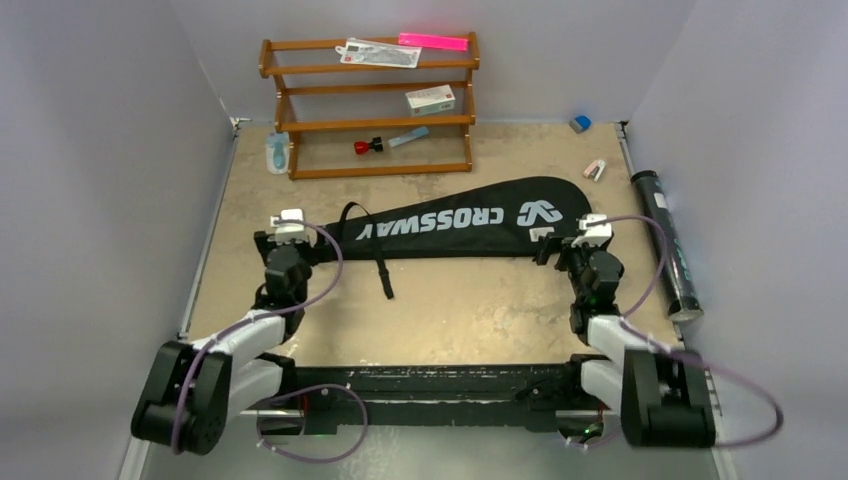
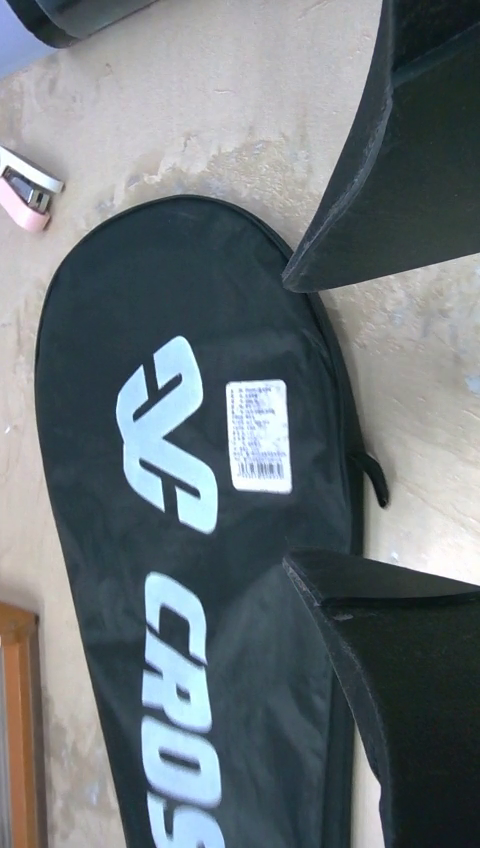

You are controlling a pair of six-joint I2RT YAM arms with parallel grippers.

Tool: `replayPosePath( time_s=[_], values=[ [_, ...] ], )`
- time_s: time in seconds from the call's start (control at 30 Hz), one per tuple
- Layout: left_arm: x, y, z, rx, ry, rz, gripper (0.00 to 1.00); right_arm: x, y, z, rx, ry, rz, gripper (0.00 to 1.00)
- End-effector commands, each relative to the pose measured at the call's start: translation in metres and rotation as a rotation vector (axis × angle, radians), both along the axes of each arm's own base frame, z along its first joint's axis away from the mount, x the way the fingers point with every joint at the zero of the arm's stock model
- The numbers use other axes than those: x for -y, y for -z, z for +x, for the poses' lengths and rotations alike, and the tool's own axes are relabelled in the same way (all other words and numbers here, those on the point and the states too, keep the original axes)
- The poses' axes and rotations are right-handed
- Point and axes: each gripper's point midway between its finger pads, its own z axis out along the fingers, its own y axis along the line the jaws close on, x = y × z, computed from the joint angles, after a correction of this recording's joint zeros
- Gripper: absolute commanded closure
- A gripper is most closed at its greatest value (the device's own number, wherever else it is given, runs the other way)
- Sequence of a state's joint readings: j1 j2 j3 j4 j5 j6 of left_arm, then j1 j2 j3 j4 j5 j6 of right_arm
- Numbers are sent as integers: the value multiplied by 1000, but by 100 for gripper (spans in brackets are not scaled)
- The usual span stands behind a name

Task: Pack up the badminton gear
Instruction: Reset both arms

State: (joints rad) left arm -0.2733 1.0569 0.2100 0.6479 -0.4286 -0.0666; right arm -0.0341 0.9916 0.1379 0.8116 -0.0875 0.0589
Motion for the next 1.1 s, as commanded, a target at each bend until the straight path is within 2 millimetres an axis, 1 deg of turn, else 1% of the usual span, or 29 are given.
replayPosePath(
  time_s=[0.0,0.1,0.13,0.17,0.2,0.23,0.27,0.3,0.33,0.37,0.4,0.43,0.47,0.5,0.53,0.6,0.63,0.7,0.73,1.07],
  values=[
    [-14,-19,24,135,37,-49,0,18,-29,36,190,62,-64,3],
    [-18,2,38,77,54,-14,0,24,-10,45,148,86,-90,3],
    [-16,8,46,49,75,-11,6,25,2,46,121,90,-87,3],
    [-11,11,54,19,108,-9,8,25,10,47,113,90,-86,2],
    [-10,8,61,35,124,-8,10,27,11,51,133,98,-99,3],
    [-9,8,64,52,129,-15,10,29,0,55,178,106,-112,4],
    [-10,10,65,62,138,-25,10,29,5,57,132,101,-118,8],
    [-12,14,67,71,136,-31,10,28,16,61,64,91,-117,12],
    [-13,17,66,87,144,-35,10,28,13,73,70,88,-118,7],
    [-14,23,64,81,144,-46,9,29,23,74,6,93,-115,2],
    [-18,24,64,85,130,-56,6,31,23,74,-11,109,-108,1],
    [-19,27,65,68,123,-62,5,31,19,75,29,106,-117,1],
    [-19,29,65,54,125,-69,8,31,25,74,-2,105,-118,1],
    [-19,29,66,57,129,-76,13,29,28,73,-29,87,-116,1],
    [-18,28,67,62,137,-77,15,28,29,74,-27,84,-118,1],
    [-18,29,67,53,137,-79,15,29,25,74,-2,88,-119,1],
    [-18,30,66,52,135,-79,15,29,26,74,-11,88,-120,1],
    [-19,29,65,62,133,-77,7,28,25,74,-1,82,-120,1],
    [-19,29,65,60,133,-78,6,28,26,74,-8,82,-120,1],
    [-18,28,66,63,134,-78,4,28,26,74,-4,82,-120,1]
  ],
)
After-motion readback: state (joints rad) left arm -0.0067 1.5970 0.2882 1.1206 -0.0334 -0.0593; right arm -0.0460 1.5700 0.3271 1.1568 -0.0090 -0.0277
